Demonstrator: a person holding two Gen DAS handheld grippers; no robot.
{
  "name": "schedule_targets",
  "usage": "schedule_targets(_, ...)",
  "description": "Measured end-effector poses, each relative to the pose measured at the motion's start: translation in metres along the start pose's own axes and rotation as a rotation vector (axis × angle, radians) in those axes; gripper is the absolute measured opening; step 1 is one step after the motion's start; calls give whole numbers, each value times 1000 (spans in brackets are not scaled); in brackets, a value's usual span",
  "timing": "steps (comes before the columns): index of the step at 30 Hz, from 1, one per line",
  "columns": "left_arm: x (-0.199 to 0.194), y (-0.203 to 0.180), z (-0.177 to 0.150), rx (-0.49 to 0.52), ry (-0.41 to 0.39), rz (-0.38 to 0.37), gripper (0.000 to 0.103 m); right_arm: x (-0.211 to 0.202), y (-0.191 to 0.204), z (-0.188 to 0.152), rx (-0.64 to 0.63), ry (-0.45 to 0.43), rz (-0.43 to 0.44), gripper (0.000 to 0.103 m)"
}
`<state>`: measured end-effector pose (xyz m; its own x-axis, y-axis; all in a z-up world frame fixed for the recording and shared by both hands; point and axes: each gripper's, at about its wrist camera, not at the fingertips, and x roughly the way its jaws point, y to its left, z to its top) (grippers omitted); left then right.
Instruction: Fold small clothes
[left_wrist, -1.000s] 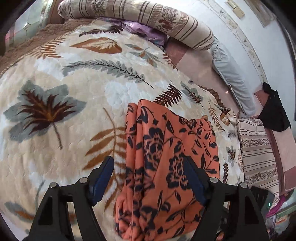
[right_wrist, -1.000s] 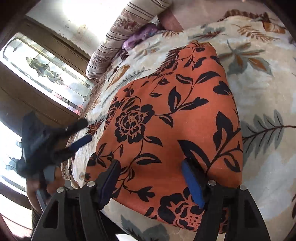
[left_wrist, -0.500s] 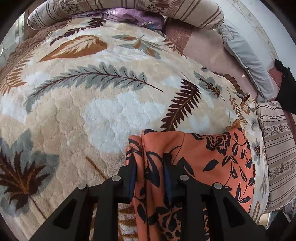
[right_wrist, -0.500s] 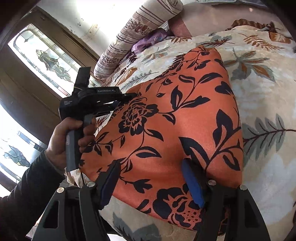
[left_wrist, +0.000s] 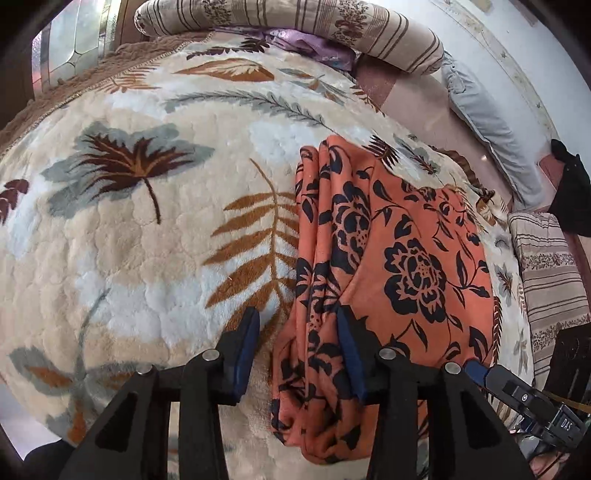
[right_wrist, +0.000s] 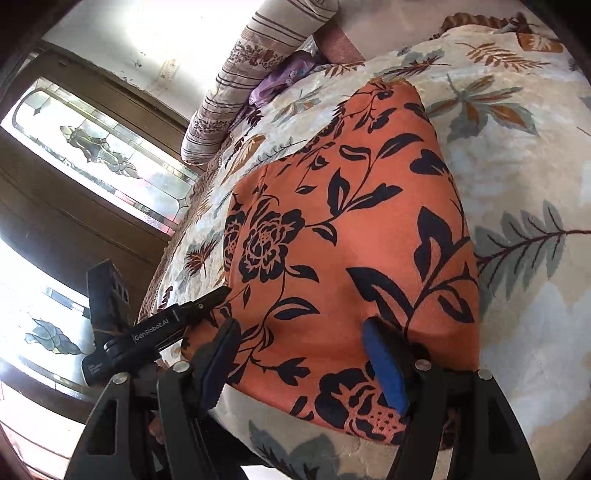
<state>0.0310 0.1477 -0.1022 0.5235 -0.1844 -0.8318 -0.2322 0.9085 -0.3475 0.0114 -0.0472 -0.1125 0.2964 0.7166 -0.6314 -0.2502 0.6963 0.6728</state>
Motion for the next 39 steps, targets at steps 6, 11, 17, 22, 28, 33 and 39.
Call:
schedule_targets(6,-9,-20,-23,91,-20,81,57,-23,-4,-23,35,-51,23,78)
schedule_targets(11,-9,-14,-31,80,-9,72,56,-29,-11,-25,82,-43,35,78)
schedule_targets(17,-23,-25,-31,131,-103,64,56,-37,-14,-30,96,-55,35,78)
schedule_targets(22,8,-15,-39,138,-29,97,63,-47,-4,-16,85,-75,59,78)
schedule_targets(28,11,-18,-39,151,-33,103,65,-43,11,39,56,-118,101,82)
schedule_targets(33,11,-18,-39,161,-37,92,66,7,-33,55,199,-40,-5,86)
schedule_targets(39,11,-19,-39,165,-40,92,66,-10,9,82,88,-79,41,86)
